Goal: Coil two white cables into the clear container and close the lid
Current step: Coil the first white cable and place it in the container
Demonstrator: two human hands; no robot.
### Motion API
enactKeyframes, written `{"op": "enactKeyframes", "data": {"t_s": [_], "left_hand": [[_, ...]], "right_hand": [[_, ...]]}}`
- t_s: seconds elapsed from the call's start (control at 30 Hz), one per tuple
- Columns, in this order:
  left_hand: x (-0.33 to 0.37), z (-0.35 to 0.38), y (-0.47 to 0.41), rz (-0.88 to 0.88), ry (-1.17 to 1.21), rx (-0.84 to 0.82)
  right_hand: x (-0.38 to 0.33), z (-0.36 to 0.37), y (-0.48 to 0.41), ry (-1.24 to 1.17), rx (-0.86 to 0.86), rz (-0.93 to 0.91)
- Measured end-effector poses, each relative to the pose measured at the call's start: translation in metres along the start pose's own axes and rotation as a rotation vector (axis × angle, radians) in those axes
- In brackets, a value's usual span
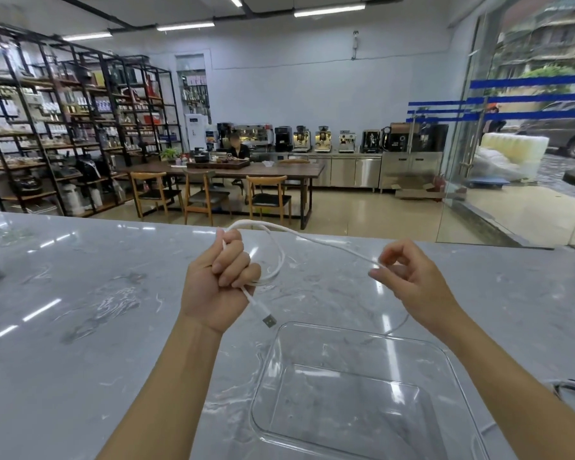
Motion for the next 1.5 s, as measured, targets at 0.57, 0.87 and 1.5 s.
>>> {"op": "enactKeyframes", "data": {"t_s": [0.57,0.87,1.5], "left_hand": [[-0.006,0.004,-0.005,-0.039,-0.357,-0.059],[-0.035,0.008,0.006,-0.150,-0.640,-0.131],[-0.060,0.019,0.024,-0.324,-0.851,-0.171]], "right_hand": [[-0.026,0.063,0.031,1.164,-0.157,-0.892],[-0.079,0.067,0.041,0.825,-0.079,-0.903],[-0.059,0.053,0.022,0.201,-0.277,-0.207]]}}
Point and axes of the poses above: each hand's wrist, its own y-axis away from the middle knuckle, its own z-axis out of the palm, x = y × z, the point moved 4 cm from there along -y, towards the middle knuckle, and after that the axes turned 10 degrees about z, right-handed, at the moved point
